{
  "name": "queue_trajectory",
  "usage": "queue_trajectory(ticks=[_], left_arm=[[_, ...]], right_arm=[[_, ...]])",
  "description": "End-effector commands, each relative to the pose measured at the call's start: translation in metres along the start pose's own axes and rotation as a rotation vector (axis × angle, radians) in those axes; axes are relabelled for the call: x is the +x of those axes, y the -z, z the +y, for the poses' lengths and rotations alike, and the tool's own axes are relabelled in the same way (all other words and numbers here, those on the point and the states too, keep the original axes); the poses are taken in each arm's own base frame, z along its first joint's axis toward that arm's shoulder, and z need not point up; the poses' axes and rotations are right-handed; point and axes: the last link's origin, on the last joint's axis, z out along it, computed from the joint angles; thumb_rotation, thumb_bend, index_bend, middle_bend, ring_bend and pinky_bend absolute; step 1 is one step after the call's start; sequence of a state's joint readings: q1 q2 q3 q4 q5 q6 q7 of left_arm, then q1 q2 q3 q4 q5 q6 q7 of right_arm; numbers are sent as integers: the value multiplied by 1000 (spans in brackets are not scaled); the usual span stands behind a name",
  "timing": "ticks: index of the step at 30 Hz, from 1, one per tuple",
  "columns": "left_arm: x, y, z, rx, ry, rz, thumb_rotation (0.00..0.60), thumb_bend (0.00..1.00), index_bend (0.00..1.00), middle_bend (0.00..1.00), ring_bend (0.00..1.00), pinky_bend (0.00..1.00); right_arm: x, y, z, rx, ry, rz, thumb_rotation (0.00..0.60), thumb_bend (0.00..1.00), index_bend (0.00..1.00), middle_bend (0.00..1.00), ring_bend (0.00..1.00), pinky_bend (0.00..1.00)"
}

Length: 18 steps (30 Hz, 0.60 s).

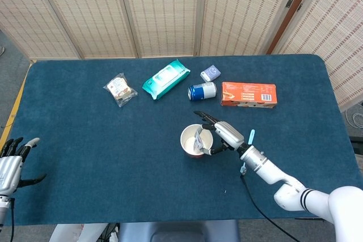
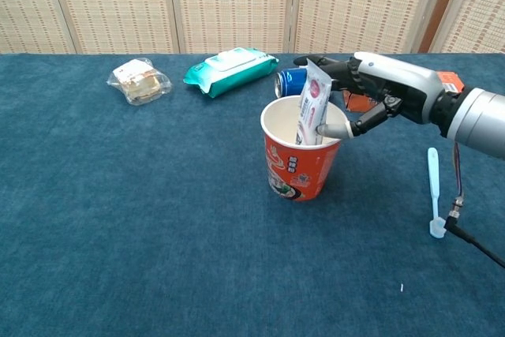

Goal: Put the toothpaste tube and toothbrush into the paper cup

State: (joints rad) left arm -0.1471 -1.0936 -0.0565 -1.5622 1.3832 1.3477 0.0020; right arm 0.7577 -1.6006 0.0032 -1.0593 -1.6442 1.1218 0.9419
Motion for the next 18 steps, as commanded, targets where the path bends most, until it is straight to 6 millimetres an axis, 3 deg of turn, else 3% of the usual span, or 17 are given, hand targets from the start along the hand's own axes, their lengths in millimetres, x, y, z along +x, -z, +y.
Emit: queue_trajectory(ticks=[1, 18], left_arm=[[0, 0, 0, -1, 0, -1, 600, 0, 146, 267, 87, 0], [-1, -1, 0, 0, -3, -3, 600, 0, 146, 267, 87, 0]], right_arm=[[1, 0, -1, 4, 3, 1, 600, 148, 444, 0, 0, 139], [4, 3, -2, 2, 7, 9, 600, 123, 361, 0, 0, 139]])
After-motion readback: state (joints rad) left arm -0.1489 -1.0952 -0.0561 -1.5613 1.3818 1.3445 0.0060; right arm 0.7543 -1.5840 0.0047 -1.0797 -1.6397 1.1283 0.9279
